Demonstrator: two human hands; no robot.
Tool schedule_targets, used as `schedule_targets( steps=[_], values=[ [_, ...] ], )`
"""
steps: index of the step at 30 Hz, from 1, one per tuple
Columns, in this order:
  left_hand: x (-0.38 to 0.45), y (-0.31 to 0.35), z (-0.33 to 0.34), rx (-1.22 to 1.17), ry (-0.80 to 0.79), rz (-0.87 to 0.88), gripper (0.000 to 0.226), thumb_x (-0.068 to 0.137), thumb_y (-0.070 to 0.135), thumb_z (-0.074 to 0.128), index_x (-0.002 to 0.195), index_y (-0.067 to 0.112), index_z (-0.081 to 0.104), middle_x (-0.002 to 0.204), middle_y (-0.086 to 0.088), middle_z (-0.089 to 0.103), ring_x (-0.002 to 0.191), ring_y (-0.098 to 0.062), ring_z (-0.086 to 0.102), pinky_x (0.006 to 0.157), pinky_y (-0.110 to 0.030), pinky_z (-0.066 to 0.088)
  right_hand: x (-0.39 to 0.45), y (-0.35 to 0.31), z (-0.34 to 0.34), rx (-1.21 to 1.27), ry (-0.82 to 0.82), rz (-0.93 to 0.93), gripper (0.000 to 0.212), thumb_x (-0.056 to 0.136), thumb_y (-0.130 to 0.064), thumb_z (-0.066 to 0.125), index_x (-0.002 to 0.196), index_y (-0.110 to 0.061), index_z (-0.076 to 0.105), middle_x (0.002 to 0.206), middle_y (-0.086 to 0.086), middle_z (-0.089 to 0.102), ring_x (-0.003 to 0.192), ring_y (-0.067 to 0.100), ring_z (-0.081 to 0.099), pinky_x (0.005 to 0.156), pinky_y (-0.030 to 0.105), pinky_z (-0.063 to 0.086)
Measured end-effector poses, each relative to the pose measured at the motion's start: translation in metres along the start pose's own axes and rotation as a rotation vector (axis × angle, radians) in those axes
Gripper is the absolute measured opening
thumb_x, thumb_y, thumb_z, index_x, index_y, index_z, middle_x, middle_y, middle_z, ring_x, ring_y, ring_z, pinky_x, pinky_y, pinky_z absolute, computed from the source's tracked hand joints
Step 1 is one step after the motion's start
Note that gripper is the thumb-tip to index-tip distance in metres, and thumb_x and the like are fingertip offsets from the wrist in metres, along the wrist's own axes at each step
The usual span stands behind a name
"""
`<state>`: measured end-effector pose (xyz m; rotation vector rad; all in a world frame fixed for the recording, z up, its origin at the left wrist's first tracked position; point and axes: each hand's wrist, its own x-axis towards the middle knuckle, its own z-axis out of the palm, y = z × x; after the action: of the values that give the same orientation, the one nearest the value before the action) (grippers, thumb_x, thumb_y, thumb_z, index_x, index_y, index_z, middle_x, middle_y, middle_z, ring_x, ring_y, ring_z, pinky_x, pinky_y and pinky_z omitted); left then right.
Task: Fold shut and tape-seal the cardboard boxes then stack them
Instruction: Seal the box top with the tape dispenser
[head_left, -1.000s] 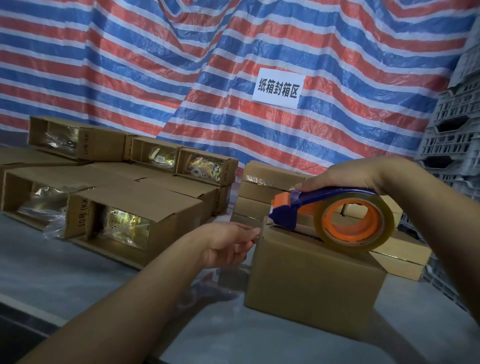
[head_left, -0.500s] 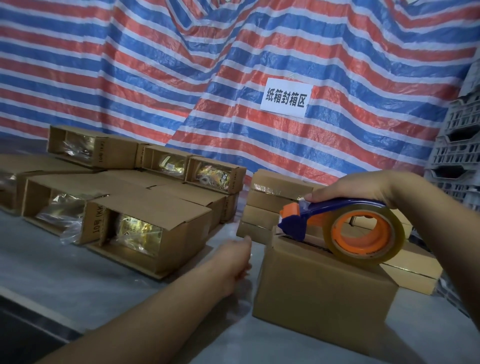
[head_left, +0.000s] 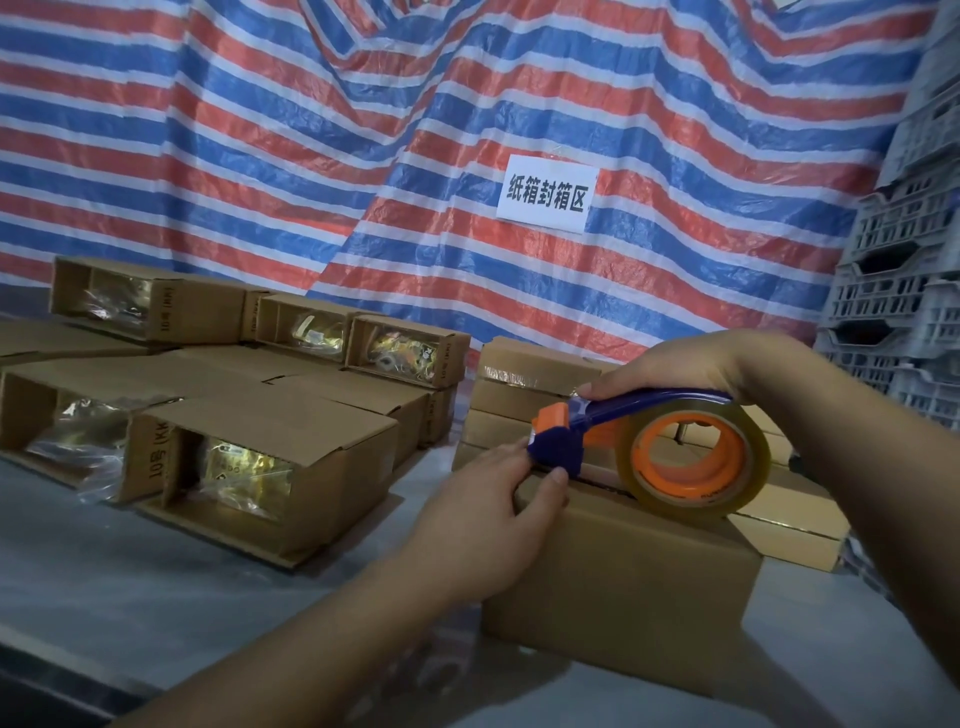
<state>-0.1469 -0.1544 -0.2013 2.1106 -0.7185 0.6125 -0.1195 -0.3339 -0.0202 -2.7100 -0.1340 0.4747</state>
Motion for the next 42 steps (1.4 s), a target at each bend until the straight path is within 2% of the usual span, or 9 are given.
schedule_targets(
  steps=[2,5,9,15,20,23,26,34,42],
  values=[
    [0.000,0.000,-0.008,0.287,-0.042,0.038,0.060,0.094,0.062,0.019,0.137,0.033,0.051,0.143,0.012,0.051,0.138,-0.010,0.037,0.111,-0.040,0.034,0.001,-0.002,0.000,-0.042,-0.011,0.000,0.065,0.076,-0.063,0.064,0.114,-0.011,0.059,0.074,0.003,0.072,0.057,0.011,0.066,0.054,0.020,0.052],
    [0.004,0.002,-0.015,0.452,-0.085,0.050,0.071,0.090,0.065,0.008,0.144,0.035,0.044,0.153,0.012,0.040,0.148,-0.010,0.020,0.119,-0.041,0.022,0.000,-0.007,-0.002,-0.093,-0.052,0.023,0.061,0.084,-0.063,0.060,0.114,-0.010,0.059,0.073,0.002,0.069,0.058,0.011,0.064,0.056,0.020,0.052],
    [0.006,-0.005,-0.014,0.461,-0.084,0.050,0.066,0.094,0.067,0.012,0.145,0.038,0.041,0.154,0.015,0.038,0.148,-0.007,0.017,0.119,-0.039,0.022,-0.015,0.006,-0.011,-0.094,-0.064,0.046,0.061,0.084,-0.062,0.058,0.118,-0.011,0.057,0.073,0.001,0.069,0.058,0.011,0.065,0.056,0.020,0.053],
    [0.008,-0.007,-0.013,0.426,-0.076,0.053,0.072,0.089,0.068,0.010,0.144,0.037,0.044,0.152,0.019,0.039,0.145,-0.001,0.020,0.114,-0.032,0.024,-0.037,0.059,-0.022,0.028,-0.050,0.104,0.086,0.069,-0.067,0.067,0.132,-0.011,0.055,0.076,0.004,0.067,0.060,0.014,0.061,0.058,0.022,0.051],
    [0.013,-0.003,-0.022,0.509,-0.173,0.095,0.058,0.101,0.057,0.018,0.150,0.033,0.036,0.158,0.012,0.032,0.145,-0.003,0.021,0.114,-0.024,0.017,-0.028,0.051,-0.017,-0.142,0.014,0.169,0.063,0.081,-0.067,0.063,0.111,-0.012,0.064,0.077,0.002,0.073,0.062,0.013,0.068,0.059,0.023,0.053],
    [0.017,0.005,-0.026,0.593,-0.203,0.090,0.060,0.102,0.054,0.016,0.156,0.029,0.010,0.165,0.008,0.005,0.148,-0.005,0.008,0.116,-0.026,0.004,-0.025,0.047,-0.018,-0.160,0.004,0.189,0.057,0.088,-0.063,0.060,0.117,-0.013,0.060,0.083,0.003,0.075,0.069,0.014,0.071,0.066,0.025,0.055],
    [0.017,0.026,-0.016,0.618,-0.202,0.126,0.071,0.098,0.063,0.018,0.157,0.028,0.004,0.165,0.007,0.003,0.149,-0.007,0.006,0.111,-0.025,-0.004,-0.026,0.049,-0.017,-0.113,-0.016,0.174,0.056,0.089,-0.060,0.060,0.119,-0.012,0.058,0.084,0.003,0.073,0.068,0.014,0.069,0.063,0.023,0.055],
    [0.018,0.041,-0.002,0.702,-0.310,0.149,0.076,0.089,0.074,0.025,0.149,0.029,0.035,0.155,0.006,0.038,0.141,-0.012,0.033,0.113,-0.032,0.030,-0.030,0.055,-0.021,-0.121,0.018,0.130,0.057,0.089,-0.063,0.057,0.112,-0.011,0.061,0.074,0.001,0.070,0.058,0.011,0.064,0.057,0.020,0.052],
    [0.020,0.034,-0.003,0.669,-0.330,0.138,0.081,0.085,0.078,0.020,0.151,0.032,0.030,0.158,0.009,0.033,0.142,-0.011,0.032,0.114,-0.031,0.028,-0.062,0.117,-0.030,0.010,0.008,0.113,0.057,0.075,-0.067,0.058,0.114,-0.026,0.062,0.066,-0.001,0.065,0.050,0.010,0.059,0.051,0.021,0.049]
  ],
)
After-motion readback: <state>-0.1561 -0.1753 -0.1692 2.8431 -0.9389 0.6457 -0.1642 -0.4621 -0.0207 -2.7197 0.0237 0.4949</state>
